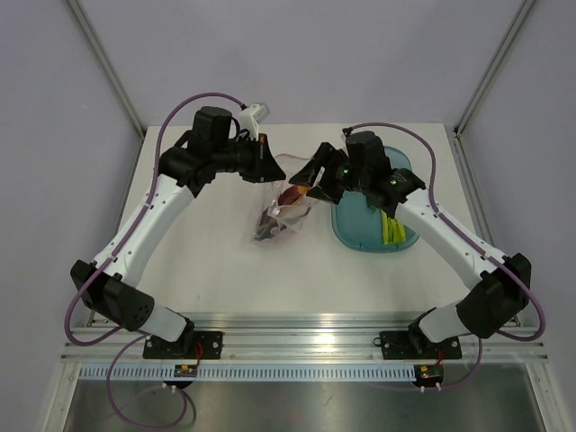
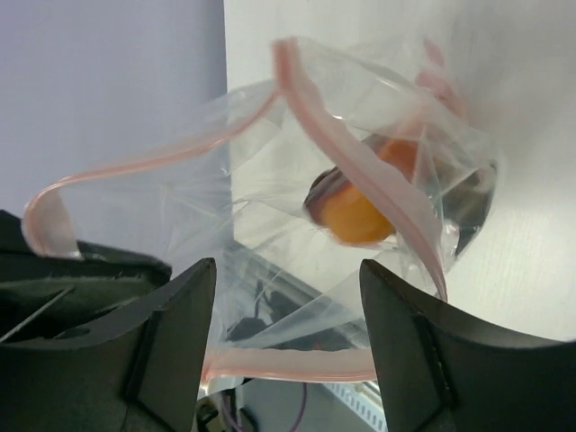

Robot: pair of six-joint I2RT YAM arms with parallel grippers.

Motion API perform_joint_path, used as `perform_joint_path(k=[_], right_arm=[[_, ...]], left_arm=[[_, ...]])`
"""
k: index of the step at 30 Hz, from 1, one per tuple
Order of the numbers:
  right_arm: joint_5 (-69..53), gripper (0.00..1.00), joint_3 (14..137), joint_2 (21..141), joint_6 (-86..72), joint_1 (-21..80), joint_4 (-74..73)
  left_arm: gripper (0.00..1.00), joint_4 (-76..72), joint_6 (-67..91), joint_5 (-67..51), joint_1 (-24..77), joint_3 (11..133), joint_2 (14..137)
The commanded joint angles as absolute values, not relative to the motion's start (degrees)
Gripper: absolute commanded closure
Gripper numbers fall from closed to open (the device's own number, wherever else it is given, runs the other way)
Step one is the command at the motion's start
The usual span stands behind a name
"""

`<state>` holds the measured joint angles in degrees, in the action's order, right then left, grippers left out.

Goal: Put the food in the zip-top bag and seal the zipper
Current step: Place the fake food in the zipper food storage bag.

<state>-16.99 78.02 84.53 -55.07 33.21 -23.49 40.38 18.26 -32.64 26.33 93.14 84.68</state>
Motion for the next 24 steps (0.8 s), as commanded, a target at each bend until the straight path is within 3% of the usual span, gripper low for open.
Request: perform_joint_path(k=[1,7,13,18,24], right_arm=[[-13.5,0.28,83.1,78.4,-48.3,32.9,-28.9],[-0.6,0.3,84.0,70.0,-40.4,32.8,-39.2],[13.5,0.36,76.0,61.8,-33.1,25.1,-42.2],[25.6,0.36,73.9,68.9,-24.8,21.5,-46.4],[21.0,0.25,74.5,80.8,-17.1,17.3,-43.8]], left_arm=[[1.0,36.9,19.4,-31.9,25.8,93.6,84.1],[1.0,38.5,20.6,-28.2,25.2,94.8,85.3],[1.0,40.0,20.8,-26.4,24.5,94.5,86.7],[1.0,41.9,20.3,-25.4,24.5,96.8,87.6],[1.0,43.2,20.5,-22.4,24.3,101.7,88.1]])
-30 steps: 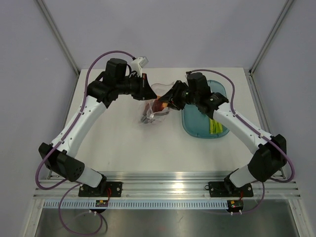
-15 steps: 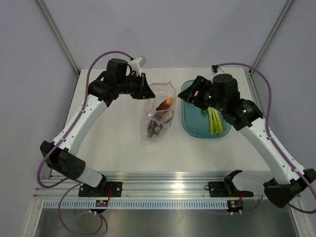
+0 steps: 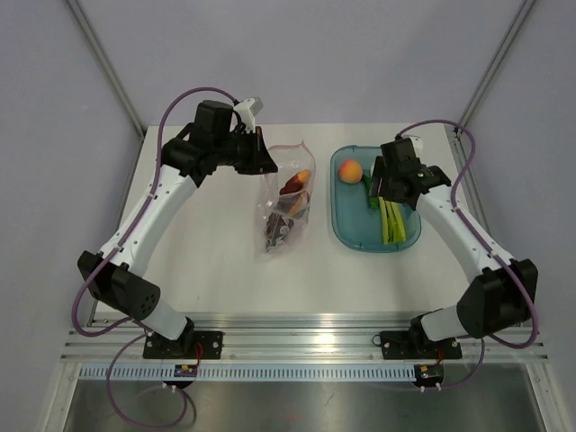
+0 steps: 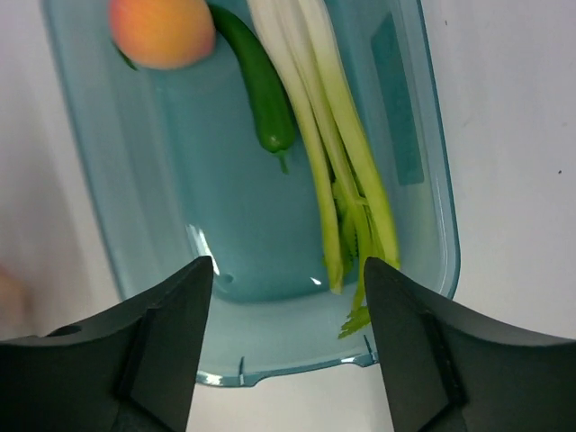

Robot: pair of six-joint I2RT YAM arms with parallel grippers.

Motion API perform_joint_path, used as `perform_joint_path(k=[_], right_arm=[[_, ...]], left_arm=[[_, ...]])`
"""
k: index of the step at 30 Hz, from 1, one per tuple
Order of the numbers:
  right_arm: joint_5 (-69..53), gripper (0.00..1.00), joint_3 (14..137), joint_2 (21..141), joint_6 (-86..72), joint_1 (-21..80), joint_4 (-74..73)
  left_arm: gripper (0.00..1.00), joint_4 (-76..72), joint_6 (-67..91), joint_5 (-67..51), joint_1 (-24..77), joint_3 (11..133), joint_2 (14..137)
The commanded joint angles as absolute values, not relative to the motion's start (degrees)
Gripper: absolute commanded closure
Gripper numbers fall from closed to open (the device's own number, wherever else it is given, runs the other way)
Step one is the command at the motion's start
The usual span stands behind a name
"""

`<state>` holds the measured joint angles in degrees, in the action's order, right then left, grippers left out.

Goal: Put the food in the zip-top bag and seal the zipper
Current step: Place the fake food in the zipper food storage bag, then adjust the fake vegetable in the bin.

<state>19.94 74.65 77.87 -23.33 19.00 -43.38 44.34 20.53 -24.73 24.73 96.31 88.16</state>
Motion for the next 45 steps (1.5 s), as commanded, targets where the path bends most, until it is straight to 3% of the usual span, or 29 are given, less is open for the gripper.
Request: perform_joint_path(k=[1,8,16,34,38,41,42,44,45], right_arm=[[20.6,0.22,74.2,83.0,-16.1,16.8,-42.1],[12.6,0.22,70.8,90.0,-13.9,10.1,-32.2],[11.0,0.22,75.7,102.4,-9.9,8.8,-30.9],[9.1,0.31,73.4,106.7,-11.1,6.3,-27.2],[7.3,0.41,72.2,107.3,-11.6,6.3,-26.0],[6.9,0.7,71.5,106.7,-12.3,6.2,-25.5],[7.0,0.87,71.5,106.4,-12.3,6.2,-25.7],[7.0,1.0,71.4,104.8,-12.1,6.2,-25.8],[6.9,1.0,71.7,104.0,-11.6,6.2,-26.6]], left_arm=[[1.0,43.8,20.7,-20.5,24.3,103.3,88.5],[1.0,45.2,19.3,-17.7,24.3,107.7,87.5],[1.0,41.8,20.7,-21.4,24.3,97.5,88.2],[1.0,39.3,22.1,-24.3,24.3,90.3,86.0],[1.0,38.8,22.2,-24.6,24.3,89.6,85.8],[1.0,38.7,22.2,-24.4,24.3,89.5,85.5],[1.0,38.7,22.3,-24.4,24.3,89.5,85.3],[1.0,38.8,22.1,-24.3,24.3,89.5,85.2],[1.0,38.7,22.1,-24.3,24.3,89.4,85.1]])
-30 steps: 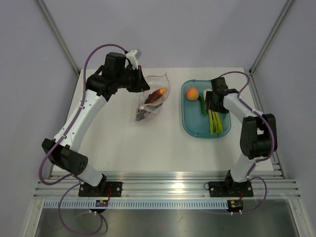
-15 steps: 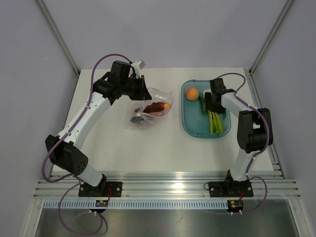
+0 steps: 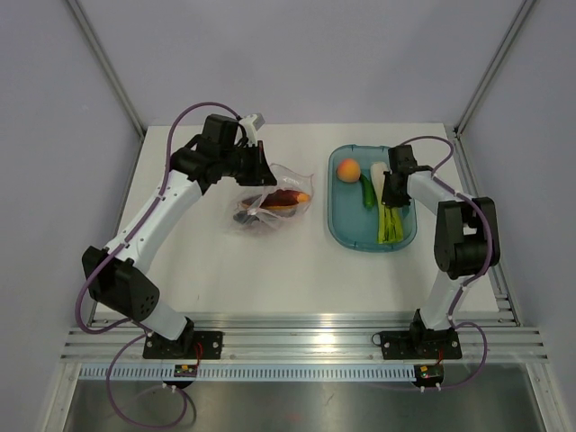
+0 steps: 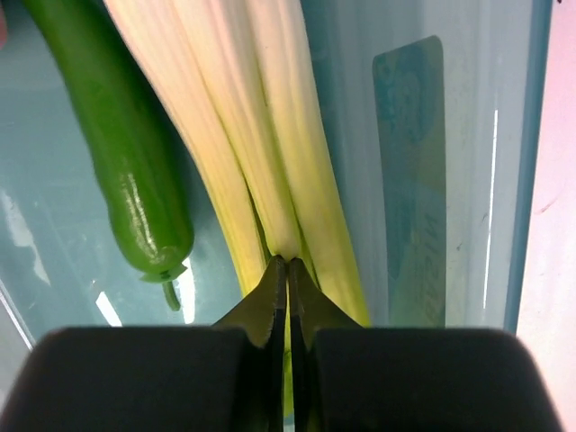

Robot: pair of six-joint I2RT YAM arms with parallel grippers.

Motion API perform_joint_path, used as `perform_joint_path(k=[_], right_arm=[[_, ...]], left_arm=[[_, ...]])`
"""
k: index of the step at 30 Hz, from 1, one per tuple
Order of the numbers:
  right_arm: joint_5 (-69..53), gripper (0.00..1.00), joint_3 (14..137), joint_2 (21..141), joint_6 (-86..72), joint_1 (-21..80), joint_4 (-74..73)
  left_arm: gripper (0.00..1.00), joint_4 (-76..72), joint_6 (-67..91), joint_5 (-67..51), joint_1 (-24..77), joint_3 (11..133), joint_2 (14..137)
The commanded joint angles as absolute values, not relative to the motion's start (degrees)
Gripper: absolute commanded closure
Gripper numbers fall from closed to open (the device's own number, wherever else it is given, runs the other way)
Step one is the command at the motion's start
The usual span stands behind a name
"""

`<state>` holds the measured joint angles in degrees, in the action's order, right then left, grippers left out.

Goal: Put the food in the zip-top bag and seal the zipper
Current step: Adjust the fake vegetable in the bin.

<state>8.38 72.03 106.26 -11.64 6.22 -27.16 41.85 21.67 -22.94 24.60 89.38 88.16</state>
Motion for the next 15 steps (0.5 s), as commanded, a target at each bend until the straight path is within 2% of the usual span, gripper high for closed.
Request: perform_joint_path(k=[1,10,15], right_arm=[[6.9,1.0,72.0,102.5,-11.3,6.2,-27.3],[3.3,1.0,74.4,87.8,-6.9,6.2,-31.6],[-2.8,1.0,69.9,82.1,-2.4,6.7,-26.3]], left_arm=[[1.0,38.8,22.1,-24.3,24.3,89.4,85.2],[1.0,38.5,22.0,-24.4,24.3,89.1,84.8],[1.0,38.0,22.1,-24.8,24.3,89.0,85.2]])
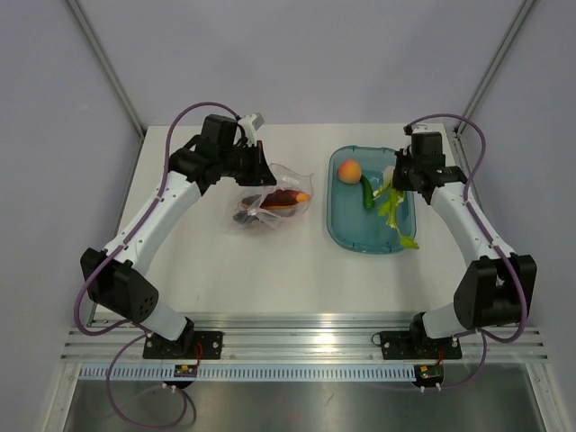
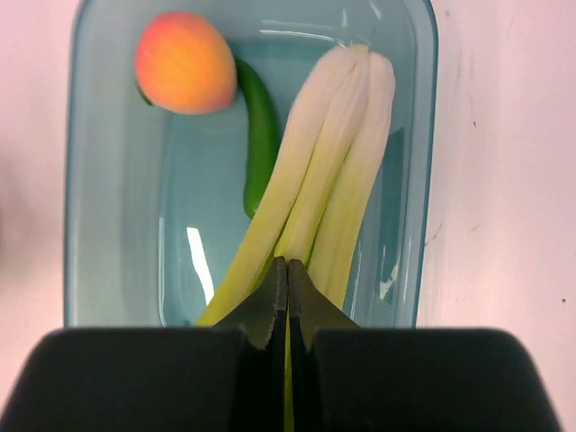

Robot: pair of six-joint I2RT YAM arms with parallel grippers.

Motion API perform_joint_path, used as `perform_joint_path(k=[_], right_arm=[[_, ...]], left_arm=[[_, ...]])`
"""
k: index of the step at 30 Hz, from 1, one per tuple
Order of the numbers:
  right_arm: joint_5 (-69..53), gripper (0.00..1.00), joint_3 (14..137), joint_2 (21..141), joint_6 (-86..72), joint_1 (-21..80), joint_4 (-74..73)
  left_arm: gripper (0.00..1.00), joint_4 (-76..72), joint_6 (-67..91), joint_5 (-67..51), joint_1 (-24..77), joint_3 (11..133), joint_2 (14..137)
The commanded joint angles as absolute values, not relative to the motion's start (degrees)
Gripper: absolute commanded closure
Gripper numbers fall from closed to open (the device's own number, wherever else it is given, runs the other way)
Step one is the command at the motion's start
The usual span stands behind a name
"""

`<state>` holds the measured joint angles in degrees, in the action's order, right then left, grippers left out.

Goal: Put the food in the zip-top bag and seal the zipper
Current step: Adjust the fake vegetable in the bin.

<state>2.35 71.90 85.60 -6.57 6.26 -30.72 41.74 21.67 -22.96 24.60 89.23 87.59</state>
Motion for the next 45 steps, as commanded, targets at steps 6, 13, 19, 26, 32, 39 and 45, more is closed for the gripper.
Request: perform_joint_path(k=[6,13,19,26,32,39,45], right_arm=[[-10.1,1.0,67.8,81.9,-0.4,9.2,-22.5],[-20.6,1.0,74.7,89.1,-4.0,9.6,-30.9],[-31.6,0.84,77.4,90.9,-16.7,9.7,-32.3],[-24.1,0.53,78.4,88.8,-11.9,9.6,-38.9],[-6.8,0.52,78.3,89.2,-9.1,9.6,-45.2],[2.7,0.34,72.2,86.1,-5.4,14.1,-42.5],[7.7,0.4,59.4,75.9,7.9,19.3,-28.7]], left_arm=[[1.0,38.1,22.0,-24.6,24.3,88.9,85.3],[1.0,38.4,21.7,-24.3,24.3,88.6,85.6],[1.0,38.5,21.8,-24.4,24.3,88.6,85.7],[1.0,38.2,21.8,-24.4,24.3,88.0,85.5],[1.0,38.0,22.1,-25.0,24.3,87.5,85.3],[1.0,38.2,22.1,-24.7,24.3,87.5,84.9],[1.0,38.2,22.0,-24.3,24.3,87.0,84.7]])
